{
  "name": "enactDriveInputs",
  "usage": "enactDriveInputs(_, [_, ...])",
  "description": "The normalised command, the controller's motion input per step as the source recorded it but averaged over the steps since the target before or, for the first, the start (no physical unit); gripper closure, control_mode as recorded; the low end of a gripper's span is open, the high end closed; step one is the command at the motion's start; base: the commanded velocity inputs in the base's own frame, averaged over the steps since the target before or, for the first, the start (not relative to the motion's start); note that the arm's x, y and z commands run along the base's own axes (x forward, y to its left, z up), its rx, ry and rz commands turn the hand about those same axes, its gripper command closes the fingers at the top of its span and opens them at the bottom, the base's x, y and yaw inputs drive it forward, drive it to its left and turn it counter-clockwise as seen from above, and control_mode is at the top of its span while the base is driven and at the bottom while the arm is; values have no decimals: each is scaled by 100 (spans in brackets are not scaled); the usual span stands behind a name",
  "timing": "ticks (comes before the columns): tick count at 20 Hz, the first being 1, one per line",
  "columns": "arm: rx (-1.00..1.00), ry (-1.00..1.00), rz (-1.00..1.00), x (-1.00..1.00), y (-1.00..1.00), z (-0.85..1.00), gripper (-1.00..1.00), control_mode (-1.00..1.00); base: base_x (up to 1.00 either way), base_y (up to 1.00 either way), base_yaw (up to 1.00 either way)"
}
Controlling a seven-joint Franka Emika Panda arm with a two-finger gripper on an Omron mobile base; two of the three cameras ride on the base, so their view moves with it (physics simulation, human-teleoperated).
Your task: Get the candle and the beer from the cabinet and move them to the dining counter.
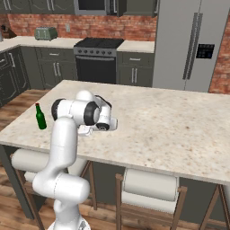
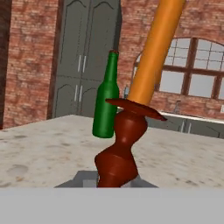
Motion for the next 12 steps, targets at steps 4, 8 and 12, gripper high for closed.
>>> enactDriveInputs(4, [0, 0, 0, 38, 5, -37, 100, -100, 0, 0, 0])
enactDriveInputs(8, [0, 0, 0, 25, 2, -24, 100, -100, 0, 0, 0])
enactDriveInputs(12, [1, 0, 0, 1, 0, -12, -100, -100, 0, 0, 0])
